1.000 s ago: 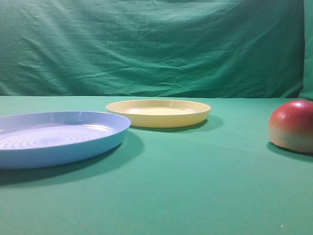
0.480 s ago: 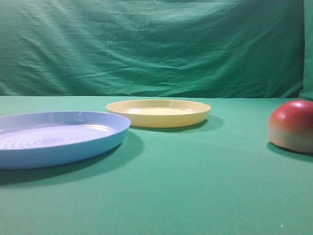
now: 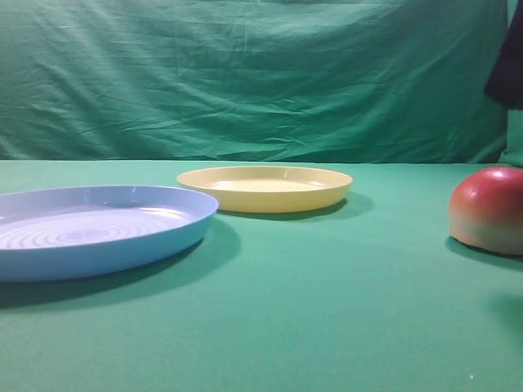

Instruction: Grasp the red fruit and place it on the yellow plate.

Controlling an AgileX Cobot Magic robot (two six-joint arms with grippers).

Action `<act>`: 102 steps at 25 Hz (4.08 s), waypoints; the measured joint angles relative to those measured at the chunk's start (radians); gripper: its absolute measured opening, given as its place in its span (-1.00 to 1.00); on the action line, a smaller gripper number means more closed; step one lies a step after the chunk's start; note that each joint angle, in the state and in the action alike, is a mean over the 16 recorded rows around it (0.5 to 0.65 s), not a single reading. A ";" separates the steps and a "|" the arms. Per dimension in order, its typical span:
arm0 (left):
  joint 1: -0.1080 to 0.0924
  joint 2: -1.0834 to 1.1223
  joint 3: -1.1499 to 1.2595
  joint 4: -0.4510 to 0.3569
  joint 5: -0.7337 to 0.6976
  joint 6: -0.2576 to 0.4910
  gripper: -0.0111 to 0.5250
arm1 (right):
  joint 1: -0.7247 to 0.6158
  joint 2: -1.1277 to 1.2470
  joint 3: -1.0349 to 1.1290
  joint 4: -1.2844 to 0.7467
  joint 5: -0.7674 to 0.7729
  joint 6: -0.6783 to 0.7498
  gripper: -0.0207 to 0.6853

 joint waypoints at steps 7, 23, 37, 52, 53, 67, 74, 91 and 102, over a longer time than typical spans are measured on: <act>0.000 0.000 0.000 0.000 0.000 0.000 -0.37 | 0.000 0.052 -0.037 -0.036 0.020 0.001 0.37; 0.000 0.000 0.000 0.000 0.000 0.000 -0.37 | 0.000 0.281 -0.058 -0.093 -0.055 0.025 0.57; 0.000 0.000 0.000 0.000 0.000 0.000 -0.37 | 0.061 0.350 -0.343 -0.087 -0.049 0.026 -0.02; 0.000 0.000 0.000 0.000 0.000 0.000 -0.37 | 0.185 0.673 -0.759 -0.076 -0.104 0.026 0.27; 0.000 0.000 0.000 0.000 0.000 0.000 -0.37 | 0.186 0.691 -0.779 -0.077 -0.090 0.026 0.33; 0.000 0.000 0.000 0.000 0.000 0.000 -0.37 | 0.189 0.664 -1.117 -0.109 0.317 0.102 0.23; 0.000 0.000 0.000 0.000 0.000 0.000 -0.37 | 0.190 0.533 -1.224 -0.144 0.535 0.239 -0.57; 0.000 0.000 0.000 0.000 0.000 0.000 -0.37 | 0.190 -0.212 -0.471 -0.153 0.258 0.372 -0.94; 0.000 0.000 0.000 0.000 0.000 0.000 -0.37 | 0.190 -0.817 0.040 -0.143 0.061 0.373 -0.94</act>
